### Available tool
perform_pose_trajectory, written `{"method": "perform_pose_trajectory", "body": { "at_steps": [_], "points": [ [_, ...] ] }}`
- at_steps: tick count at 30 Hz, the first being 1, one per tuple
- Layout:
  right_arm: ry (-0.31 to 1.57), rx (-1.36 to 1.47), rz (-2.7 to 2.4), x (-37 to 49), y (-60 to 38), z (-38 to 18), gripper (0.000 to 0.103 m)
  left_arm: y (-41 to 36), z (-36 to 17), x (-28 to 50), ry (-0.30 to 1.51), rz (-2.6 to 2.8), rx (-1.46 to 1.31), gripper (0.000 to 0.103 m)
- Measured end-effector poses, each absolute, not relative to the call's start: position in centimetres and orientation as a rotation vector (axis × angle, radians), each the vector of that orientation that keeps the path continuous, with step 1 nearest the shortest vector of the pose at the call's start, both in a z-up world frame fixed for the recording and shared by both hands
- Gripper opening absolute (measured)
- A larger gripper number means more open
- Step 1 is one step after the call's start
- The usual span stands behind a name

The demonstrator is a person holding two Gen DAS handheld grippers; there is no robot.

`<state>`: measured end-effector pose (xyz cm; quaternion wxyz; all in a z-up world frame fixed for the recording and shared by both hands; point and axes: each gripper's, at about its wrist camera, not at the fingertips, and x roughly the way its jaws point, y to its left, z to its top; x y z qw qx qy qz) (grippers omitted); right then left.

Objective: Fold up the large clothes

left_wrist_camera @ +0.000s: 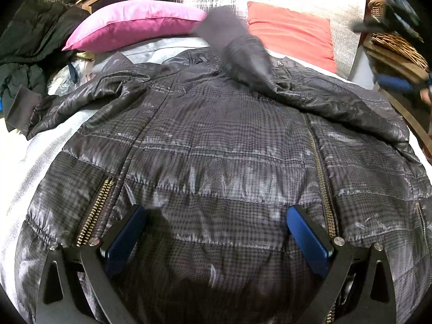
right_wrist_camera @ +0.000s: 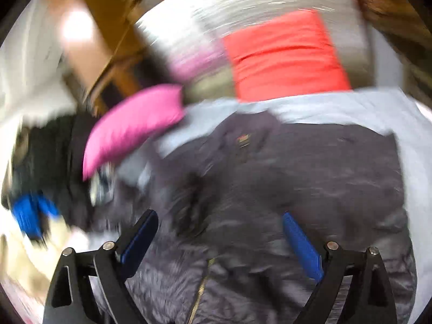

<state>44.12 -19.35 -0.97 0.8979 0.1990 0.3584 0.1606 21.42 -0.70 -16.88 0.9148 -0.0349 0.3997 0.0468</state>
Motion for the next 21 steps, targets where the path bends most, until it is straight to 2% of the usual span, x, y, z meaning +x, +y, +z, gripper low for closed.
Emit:
{"method": "perform_pose_trajectory", "body": {
  "at_steps": [5,10,15,17,21],
  "points": [
    [0.856,0.704,0.222,45.1,-26.1,-7.5,0.099,-0.9,-16.9,21.5,0.825,0.098,-0.068,0.103],
    [0.736,0.578,0.310,44.2,-24.4,-7.6,0.099,-1.0,-16.8,21.7,0.837,0.098,-0.064,0.103],
    [0.633,0.681,0.386,43.1,-26.3,-9.7,0.099,-0.2,-16.0,22.9,0.933,0.053,-0.112,0.103],
    [0.624,0.704,0.400,43.2,-26.4,-10.0,0.099,0.5,-14.6,24.0,0.994,-0.029,-0.203,0.103],
    [0.623,0.692,0.397,43.2,-26.3,-9.7,0.099,3.2,-10.2,27.7,0.933,-0.051,-0.369,0.103]
  ]
}}
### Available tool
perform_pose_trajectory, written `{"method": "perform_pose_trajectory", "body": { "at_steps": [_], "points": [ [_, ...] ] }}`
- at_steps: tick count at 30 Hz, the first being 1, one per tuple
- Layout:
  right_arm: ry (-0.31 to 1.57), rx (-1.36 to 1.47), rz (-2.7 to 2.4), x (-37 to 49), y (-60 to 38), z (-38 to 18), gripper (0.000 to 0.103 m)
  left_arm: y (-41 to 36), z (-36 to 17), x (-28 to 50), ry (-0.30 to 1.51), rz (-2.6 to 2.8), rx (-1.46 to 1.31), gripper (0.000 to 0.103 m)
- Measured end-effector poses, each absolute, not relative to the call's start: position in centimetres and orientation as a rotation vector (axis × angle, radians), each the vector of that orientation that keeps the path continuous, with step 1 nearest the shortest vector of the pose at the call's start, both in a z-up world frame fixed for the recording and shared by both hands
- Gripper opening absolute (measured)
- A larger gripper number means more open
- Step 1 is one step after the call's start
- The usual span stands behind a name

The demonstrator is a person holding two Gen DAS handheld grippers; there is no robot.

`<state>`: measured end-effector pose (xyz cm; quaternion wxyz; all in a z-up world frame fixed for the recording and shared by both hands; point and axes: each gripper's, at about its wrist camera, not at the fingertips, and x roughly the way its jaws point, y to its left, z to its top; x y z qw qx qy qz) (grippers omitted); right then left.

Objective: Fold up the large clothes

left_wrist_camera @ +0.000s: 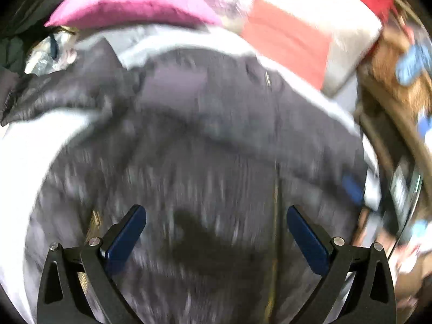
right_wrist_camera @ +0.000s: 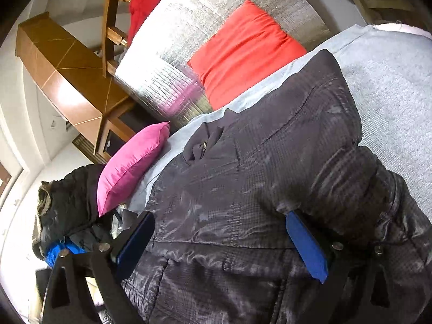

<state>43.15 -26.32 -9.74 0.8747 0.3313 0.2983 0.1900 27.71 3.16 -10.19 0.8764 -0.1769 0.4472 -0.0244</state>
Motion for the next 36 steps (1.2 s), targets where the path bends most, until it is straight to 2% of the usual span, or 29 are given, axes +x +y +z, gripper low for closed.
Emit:
{"method": "perform_pose_trajectory", "body": {
  "at_steps": [3,8,10,11,12,18,21,24,28,30,31,32,33,36],
  "points": [
    [0.619,0.696,0.399,42.9,-26.3,-9.9,0.099,6.1,-10.2,32.9,0.956,-0.017,-0.508,0.103],
    [0.617,0.699,0.400,41.9,-26.8,-10.6,0.099,11.3,-14.1,39.5,1.022,0.117,-0.752,0.099],
    [0.618,0.697,0.399,41.9,-26.9,-10.7,0.099,12.1,-14.8,40.4,1.001,0.153,-0.778,0.077],
    [0.619,0.696,0.399,41.8,-26.9,-10.7,0.099,11.8,-14.6,41.0,1.001,0.171,-0.720,0.033],
    [0.621,0.693,0.397,41.9,-26.9,-10.7,0.099,11.5,-14.4,41.5,1.014,0.172,-0.662,0.019],
    [0.699,0.671,0.396,41.7,-27.2,-8.8,0.099,9.5,-12.5,39.7,0.870,0.148,-0.476,0.018],
    [0.596,0.676,0.417,40.2,-29.7,-4.9,0.099,9.8,-14.7,39.7,0.893,0.164,-0.419,0.018],
    [0.544,0.607,0.275,41.4,-33.5,-2.5,0.099,9.5,-15.4,38.8,0.831,0.166,-0.369,0.018],
    [0.761,0.670,0.172,48.3,-37.3,-5.6,0.098,9.0,-15.7,38.5,0.781,0.162,-0.342,0.019],
    [0.865,0.637,0.181,51.6,-36.9,-7.3,0.091,9.2,-15.8,38.8,0.774,0.152,-0.357,0.019],
    [0.910,0.600,0.177,52.9,-36.4,-7.8,0.060,9.4,-15.8,39.0,0.770,0.148,-0.362,0.019],
    [0.954,0.566,0.184,54.1,-35.6,-8.3,0.018,9.8,-15.7,37.8,0.765,0.144,-0.365,0.019],
    [0.975,0.541,0.196,54.7,-34.9,-8.4,0.018,9.9,-15.9,37.7,0.761,0.144,-0.365,0.019],
    [0.857,0.322,0.164,54.8,-32.4,-4.7,0.017,9.8,-16.0,37.3,0.745,0.139,-0.367,0.019]
  ]
}}
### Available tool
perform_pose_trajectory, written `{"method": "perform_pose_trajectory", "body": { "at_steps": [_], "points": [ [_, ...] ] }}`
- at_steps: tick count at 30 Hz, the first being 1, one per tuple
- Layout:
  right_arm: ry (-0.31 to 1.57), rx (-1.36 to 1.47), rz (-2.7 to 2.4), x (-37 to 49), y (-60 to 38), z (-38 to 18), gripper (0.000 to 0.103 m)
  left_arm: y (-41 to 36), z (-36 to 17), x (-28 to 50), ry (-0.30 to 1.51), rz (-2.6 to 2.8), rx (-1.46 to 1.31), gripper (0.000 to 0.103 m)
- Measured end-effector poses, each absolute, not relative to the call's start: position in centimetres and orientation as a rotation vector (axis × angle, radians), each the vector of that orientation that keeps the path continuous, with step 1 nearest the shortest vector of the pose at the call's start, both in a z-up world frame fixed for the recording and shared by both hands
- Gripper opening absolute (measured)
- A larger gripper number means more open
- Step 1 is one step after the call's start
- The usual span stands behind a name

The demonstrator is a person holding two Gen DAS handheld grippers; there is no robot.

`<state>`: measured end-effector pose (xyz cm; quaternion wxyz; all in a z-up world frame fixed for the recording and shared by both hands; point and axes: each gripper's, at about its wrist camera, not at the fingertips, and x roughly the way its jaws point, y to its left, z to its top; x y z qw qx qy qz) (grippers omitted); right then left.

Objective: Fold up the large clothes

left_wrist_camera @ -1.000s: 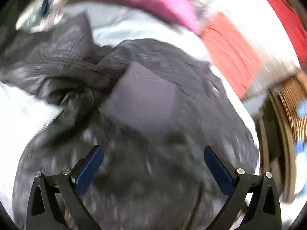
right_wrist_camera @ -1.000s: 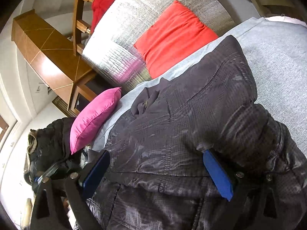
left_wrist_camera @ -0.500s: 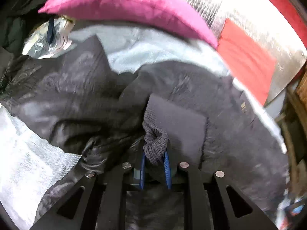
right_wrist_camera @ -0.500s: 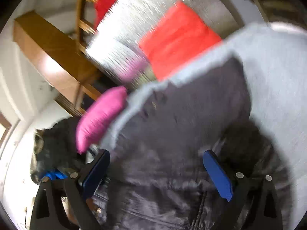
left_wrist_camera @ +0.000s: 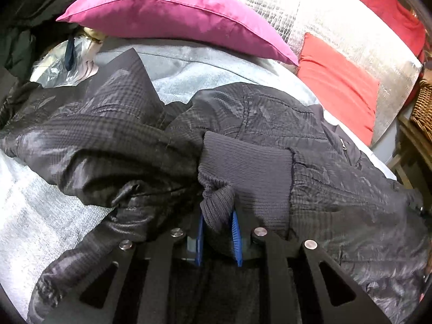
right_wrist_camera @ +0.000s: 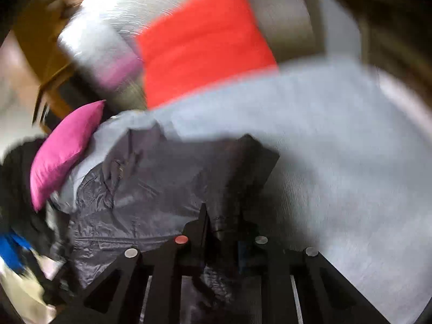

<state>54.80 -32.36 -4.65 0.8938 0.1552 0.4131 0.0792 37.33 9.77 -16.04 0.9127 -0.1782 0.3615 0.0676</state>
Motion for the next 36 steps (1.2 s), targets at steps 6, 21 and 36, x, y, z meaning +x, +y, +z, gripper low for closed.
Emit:
{"method": "perform_pose_trajectory", "body": {
  "at_steps": [6,21,36],
  "points": [
    [0.902,0.386,0.071,54.8,-33.9,-7.9,0.062,9.4,-16.1,36.9,0.742,0.139,-0.350,0.020],
    [0.968,0.096,0.155,46.4,-28.8,-6.1,0.031,9.4,-16.0,37.2,0.742,0.149,-0.343,0.022],
    [0.866,0.286,0.248,45.7,-27.3,-5.9,0.080,9.5,-16.1,37.2,0.738,0.146,-0.351,0.024]
  ]
}}
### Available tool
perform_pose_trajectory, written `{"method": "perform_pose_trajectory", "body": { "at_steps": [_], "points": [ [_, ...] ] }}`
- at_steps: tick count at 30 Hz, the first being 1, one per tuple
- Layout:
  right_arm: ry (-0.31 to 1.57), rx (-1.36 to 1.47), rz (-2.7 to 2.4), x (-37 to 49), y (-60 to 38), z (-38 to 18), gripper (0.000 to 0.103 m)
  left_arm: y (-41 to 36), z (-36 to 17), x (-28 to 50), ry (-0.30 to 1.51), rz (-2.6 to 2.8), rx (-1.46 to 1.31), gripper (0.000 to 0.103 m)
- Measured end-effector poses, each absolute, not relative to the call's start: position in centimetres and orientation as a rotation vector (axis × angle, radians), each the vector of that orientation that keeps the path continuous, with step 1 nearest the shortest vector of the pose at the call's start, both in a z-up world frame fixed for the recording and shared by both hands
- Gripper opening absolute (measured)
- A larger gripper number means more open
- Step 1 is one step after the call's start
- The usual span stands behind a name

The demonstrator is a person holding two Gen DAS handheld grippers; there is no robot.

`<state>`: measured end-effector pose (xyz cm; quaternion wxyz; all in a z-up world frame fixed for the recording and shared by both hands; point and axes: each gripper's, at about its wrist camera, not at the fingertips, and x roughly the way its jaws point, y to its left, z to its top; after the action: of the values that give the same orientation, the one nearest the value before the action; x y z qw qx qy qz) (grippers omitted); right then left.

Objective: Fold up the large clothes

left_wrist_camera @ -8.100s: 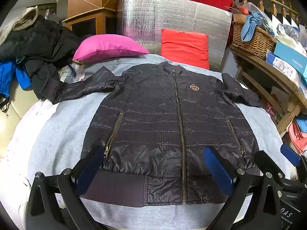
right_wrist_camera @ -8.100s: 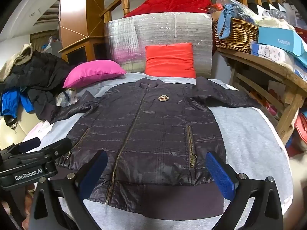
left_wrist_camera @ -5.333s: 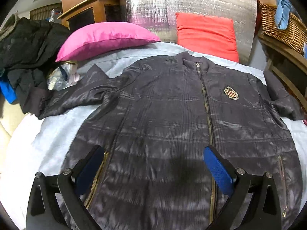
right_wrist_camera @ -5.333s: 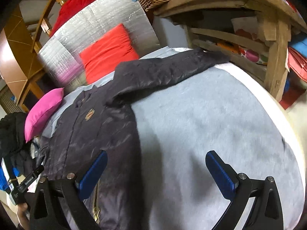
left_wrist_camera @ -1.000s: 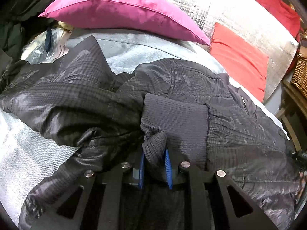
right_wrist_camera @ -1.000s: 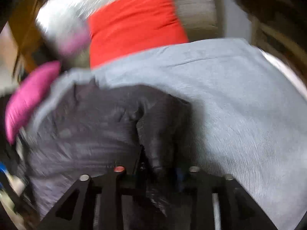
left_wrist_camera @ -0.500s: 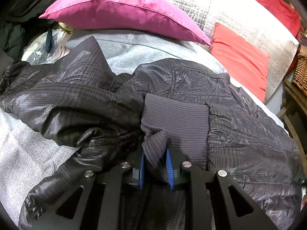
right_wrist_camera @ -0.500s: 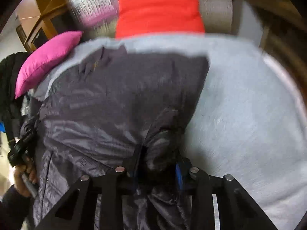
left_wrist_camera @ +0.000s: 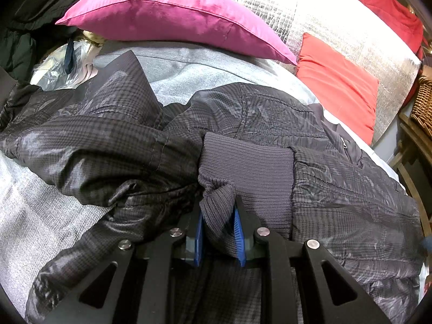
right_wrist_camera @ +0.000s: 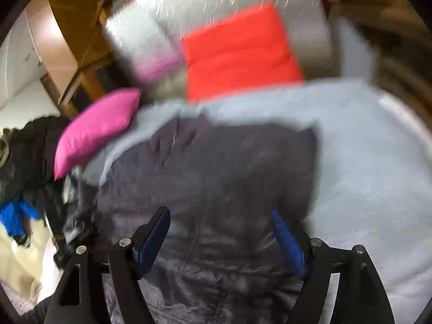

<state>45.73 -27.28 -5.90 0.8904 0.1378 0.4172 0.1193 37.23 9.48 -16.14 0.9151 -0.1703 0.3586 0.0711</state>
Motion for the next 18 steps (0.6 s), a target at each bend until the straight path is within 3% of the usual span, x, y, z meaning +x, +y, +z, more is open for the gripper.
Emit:
{"method": "perform_pose_trajectory", "body": {
  "at_steps": [2,6,8,10,13,15,17,18],
  "points": [
    [0.966,0.328,0.196,47.1,-27.5,-10.2,0.078,9.3,-16.1,37.3,0.738,0.136,-0.347,0.027],
    [0.793,0.292,0.214,44.2,-24.9,-4.6,0.079,9.3,-16.0,37.5,0.740,0.132,-0.350,0.027],
    [0.702,0.247,0.191,41.7,-23.2,-2.9,0.090,9.4,-16.0,37.5,0.742,0.130,-0.353,0.028],
    [0.695,0.197,0.235,40.3,-21.2,-3.1,0.091,9.6,-15.6,37.4,0.753,0.124,-0.368,0.032],
    [0.762,0.057,0.192,39.1,-18.3,-5.8,0.091,10.2,-13.3,36.5,0.867,0.082,-0.358,0.058],
    [0.762,0.071,0.202,38.3,-18.2,-6.2,0.091,11.8,-11.2,34.4,0.830,0.019,-0.422,0.075],
    [0.732,0.080,0.224,37.1,-17.1,-5.6,0.091,14.1,-9.1,32.0,0.754,0.021,-0.430,0.087],
    [0.715,0.061,0.233,36.7,-16.5,-5.3,0.091,15.8,-8.3,30.7,0.723,0.063,-0.419,0.088]
  ]
}}
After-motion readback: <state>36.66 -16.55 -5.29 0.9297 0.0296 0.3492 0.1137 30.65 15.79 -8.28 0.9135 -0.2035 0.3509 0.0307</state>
